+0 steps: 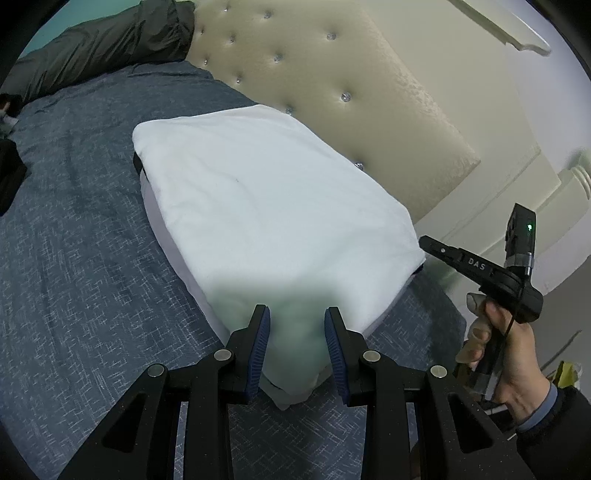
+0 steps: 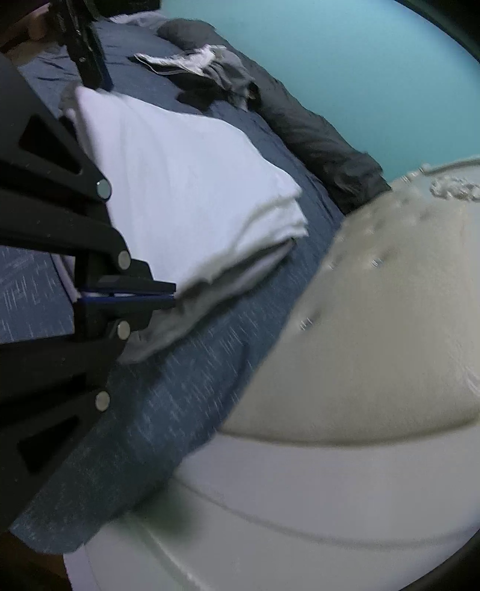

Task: Fold clothes

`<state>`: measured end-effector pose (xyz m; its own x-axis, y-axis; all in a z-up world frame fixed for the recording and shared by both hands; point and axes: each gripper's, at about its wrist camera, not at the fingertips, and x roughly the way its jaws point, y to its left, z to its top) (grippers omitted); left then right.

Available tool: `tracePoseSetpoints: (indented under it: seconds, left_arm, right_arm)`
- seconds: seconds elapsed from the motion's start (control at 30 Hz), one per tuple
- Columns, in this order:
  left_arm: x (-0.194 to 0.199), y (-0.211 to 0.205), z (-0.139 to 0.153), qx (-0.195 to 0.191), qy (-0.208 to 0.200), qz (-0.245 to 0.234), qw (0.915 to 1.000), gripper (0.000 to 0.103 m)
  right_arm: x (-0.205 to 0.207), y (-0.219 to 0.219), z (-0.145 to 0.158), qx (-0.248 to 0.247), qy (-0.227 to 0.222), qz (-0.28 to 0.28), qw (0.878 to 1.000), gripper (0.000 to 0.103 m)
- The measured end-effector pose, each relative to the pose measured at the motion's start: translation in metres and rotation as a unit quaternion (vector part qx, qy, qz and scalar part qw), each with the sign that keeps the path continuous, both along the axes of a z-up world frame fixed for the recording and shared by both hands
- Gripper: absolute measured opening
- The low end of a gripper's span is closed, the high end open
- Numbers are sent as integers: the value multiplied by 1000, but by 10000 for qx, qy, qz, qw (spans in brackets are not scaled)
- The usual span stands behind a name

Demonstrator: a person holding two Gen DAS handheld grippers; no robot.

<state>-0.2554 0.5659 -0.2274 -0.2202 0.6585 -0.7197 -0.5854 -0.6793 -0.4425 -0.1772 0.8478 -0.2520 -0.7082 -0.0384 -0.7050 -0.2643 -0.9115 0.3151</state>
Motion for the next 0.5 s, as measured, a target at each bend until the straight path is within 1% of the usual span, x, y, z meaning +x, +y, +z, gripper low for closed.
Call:
tracePoseSetpoints:
  seconds: [0.17,0.33,0.5]
  left_arm:
    - [2,-5,10,5,14,121,9999,34]
    - [6,-12,22,0,144,165,9998,34]
    - [-9,-28,28,16,188,355,9992,34]
  right_arm:
    - [6,2,13,54,102,11,9999,0]
    - [10,-3,29,-3,245,81,9997,0]
    - [3,-11,46,-296,370,366,9982,2]
